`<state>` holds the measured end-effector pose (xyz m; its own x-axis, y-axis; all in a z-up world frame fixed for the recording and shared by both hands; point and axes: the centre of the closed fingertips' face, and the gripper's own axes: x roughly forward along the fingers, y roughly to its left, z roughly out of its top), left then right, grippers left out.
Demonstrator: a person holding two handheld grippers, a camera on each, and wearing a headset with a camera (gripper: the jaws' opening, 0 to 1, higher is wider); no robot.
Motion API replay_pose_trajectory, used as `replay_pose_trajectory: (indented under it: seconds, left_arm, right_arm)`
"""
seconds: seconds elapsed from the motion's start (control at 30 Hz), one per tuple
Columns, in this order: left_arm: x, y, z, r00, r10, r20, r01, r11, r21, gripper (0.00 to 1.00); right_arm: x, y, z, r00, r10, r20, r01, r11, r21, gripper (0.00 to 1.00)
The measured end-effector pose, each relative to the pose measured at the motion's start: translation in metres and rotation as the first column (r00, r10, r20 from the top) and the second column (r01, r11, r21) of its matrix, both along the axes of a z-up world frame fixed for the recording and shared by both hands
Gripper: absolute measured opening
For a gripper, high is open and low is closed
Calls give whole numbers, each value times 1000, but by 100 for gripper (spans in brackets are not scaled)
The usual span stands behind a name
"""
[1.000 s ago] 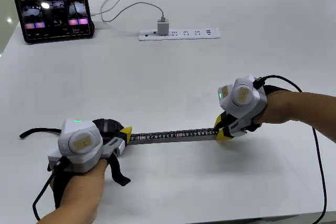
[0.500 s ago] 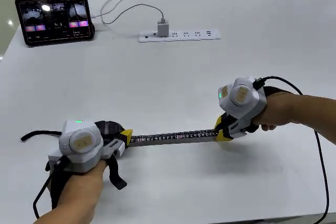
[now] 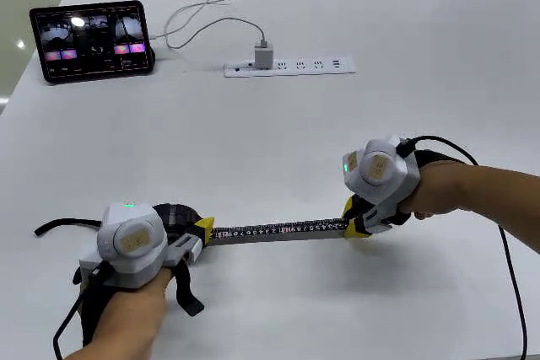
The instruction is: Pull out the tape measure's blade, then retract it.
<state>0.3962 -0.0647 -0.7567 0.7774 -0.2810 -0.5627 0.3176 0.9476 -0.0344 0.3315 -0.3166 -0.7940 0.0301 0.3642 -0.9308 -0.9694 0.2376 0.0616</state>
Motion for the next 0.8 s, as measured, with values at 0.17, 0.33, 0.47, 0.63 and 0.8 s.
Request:
replay_pose_trajectory:
  seconds: [0.17,0.33,0.47,0.63,0.8]
  left_arm:
    - [0,0,-1,1000,-9,-5,9,1000,-7,61]
    - [0,-1,-1,1000,-3,-11,3,1000,-6,61]
    - [0,0,-1,1000,-3,-11,3,1000,-5,61]
    - [0,0,-1,1000,-4,-6,4,1000,-5,61]
    - [0,0,-1,1000,-5,-10,5,1000,-5,61]
  right_arm:
    - [0,3,1,1000,-13,-8,13,1000,-17,10]
    - [0,3,0,1000,10,9,-10,1000,-21,10]
    - [1,3,0,1000,16,13,-16,1000,-16,10]
    - [2,4,0,1000,30,11,-30,1000,-1,9]
    - [2,7,0,1000,14,10,-14,1000,8,9]
